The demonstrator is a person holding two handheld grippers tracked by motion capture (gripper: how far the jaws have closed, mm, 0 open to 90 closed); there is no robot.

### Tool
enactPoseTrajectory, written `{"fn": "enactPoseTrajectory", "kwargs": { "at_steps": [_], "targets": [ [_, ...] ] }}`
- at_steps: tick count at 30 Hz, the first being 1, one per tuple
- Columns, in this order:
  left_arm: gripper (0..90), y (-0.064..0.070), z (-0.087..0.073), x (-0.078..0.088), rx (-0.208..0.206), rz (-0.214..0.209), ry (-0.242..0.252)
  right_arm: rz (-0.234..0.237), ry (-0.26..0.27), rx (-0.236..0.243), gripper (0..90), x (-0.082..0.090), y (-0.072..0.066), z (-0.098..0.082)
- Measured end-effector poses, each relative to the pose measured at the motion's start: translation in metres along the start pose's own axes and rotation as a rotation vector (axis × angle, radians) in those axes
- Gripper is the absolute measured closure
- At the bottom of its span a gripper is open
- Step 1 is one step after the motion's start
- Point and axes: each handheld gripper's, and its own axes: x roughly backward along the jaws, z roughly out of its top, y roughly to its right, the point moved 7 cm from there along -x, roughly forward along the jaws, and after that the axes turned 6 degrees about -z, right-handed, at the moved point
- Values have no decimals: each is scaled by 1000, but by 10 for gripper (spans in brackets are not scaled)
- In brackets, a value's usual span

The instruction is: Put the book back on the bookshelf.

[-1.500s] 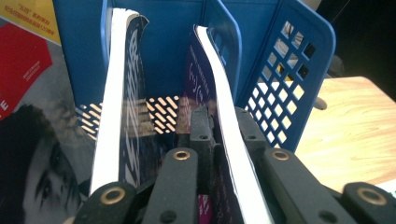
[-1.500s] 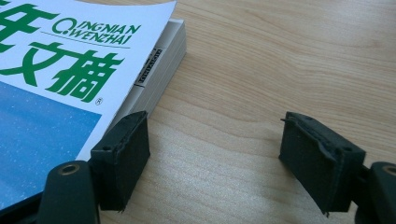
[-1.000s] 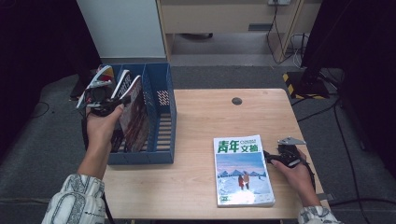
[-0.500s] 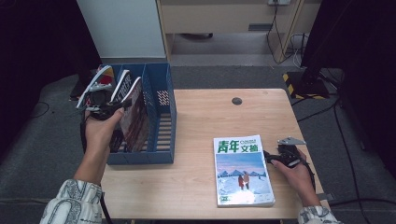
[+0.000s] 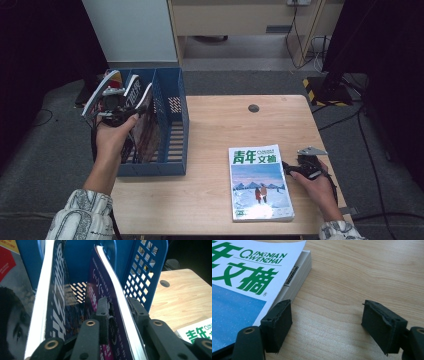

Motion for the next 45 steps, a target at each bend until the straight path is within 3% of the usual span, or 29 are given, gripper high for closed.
{"fn": "enactPoseTrajectory", "kwargs": {
  "at_steps": [7,13,23,35,45],
  "targets": [
    [826,-6,-1,7,2,30,-11,0,0,0,242,0,0,0],
    [836,-12,2,14,12,32,14,1,0,-1,241,0,0,0],
    [837,-10,10,16,26,33,32,1,0,-3,241,0,0,0],
    [837,-15,18,9,65,49,65,1,1,-6,241,0,0,0],
    [837,-15,25,-2,67,63,79,1,0,-4,241,0,0,0]
  ]
}}
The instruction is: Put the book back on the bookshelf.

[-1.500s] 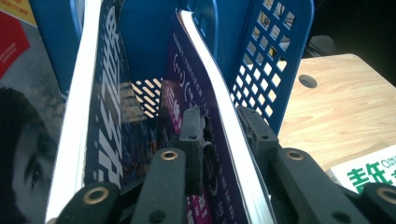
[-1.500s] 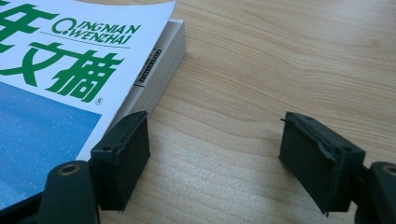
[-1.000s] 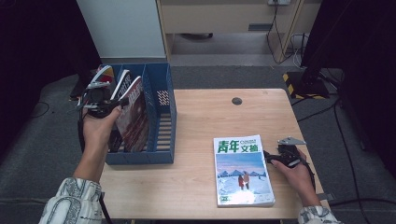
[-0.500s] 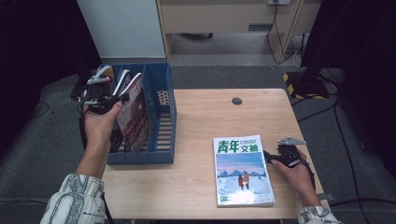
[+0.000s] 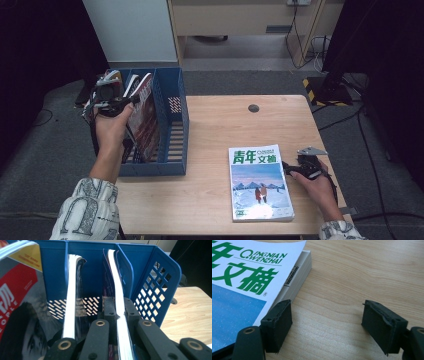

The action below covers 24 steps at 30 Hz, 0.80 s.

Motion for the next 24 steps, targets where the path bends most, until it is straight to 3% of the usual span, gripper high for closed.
{"fn": "enactPoseTrajectory", "kwargs": {
  "at_steps": [20,24],
  "targets": [
    [837,-6,-1,-16,43,18,65,2,1,-2,241,0,0,0],
    [837,-2,2,-17,46,3,86,2,0,2,241,0,0,0]
  ]
}}
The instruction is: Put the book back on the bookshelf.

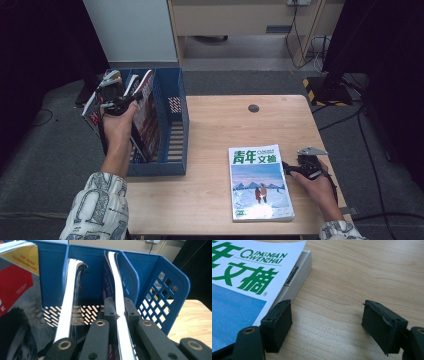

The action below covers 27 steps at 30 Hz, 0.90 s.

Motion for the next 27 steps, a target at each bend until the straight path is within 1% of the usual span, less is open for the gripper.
{"fn": "enactPoseTrajectory", "kwargs": {
  "at_steps": [3,5,12,17,21,25,27],
  "targets": [
    [837,1,0,-2,-4,3,-3,0,1,-3,241,0,0,0],
    [837,0,0,-3,-6,9,-3,0,1,-3,241,0,0,0],
    [836,-3,-6,-8,-4,9,-6,1,0,1,240,0,0,0],
    [835,-5,-7,-7,-4,10,-5,1,0,1,240,0,0,0],
    [834,-6,-8,-5,5,18,-10,1,0,1,240,0,0,0],
    [826,-8,-9,-3,0,32,-28,1,0,1,240,0,0,0],
    [815,-8,-9,-2,-1,32,-33,1,0,1,240,0,0,0]
  ]
}}
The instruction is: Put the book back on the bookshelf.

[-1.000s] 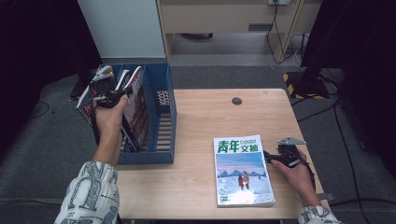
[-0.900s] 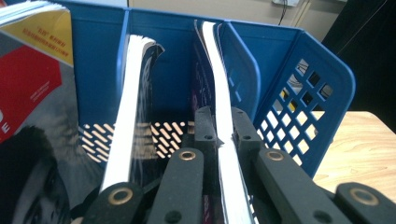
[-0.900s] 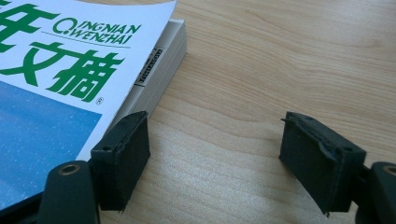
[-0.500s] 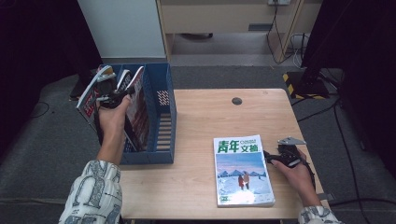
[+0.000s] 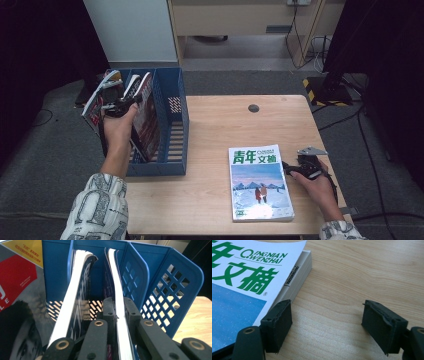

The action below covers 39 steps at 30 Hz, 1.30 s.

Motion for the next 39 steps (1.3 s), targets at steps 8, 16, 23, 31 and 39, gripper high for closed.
{"fn": "enactPoseTrajectory", "kwargs": {
  "at_steps": [8,16,23,31,39],
  "targets": [
    [704,-1,10,11,-34,17,38,-1,0,0,240,0,0,0],
    [673,0,14,17,-46,1,55,-1,0,-1,240,0,0,0],
    [656,3,25,23,-59,-24,89,-2,2,1,240,0,0,0],
    [652,14,30,28,-84,-45,104,-2,2,1,240,0,0,0],
    [627,29,29,28,-104,-87,101,-2,2,1,240,0,0,0]
  ]
}}
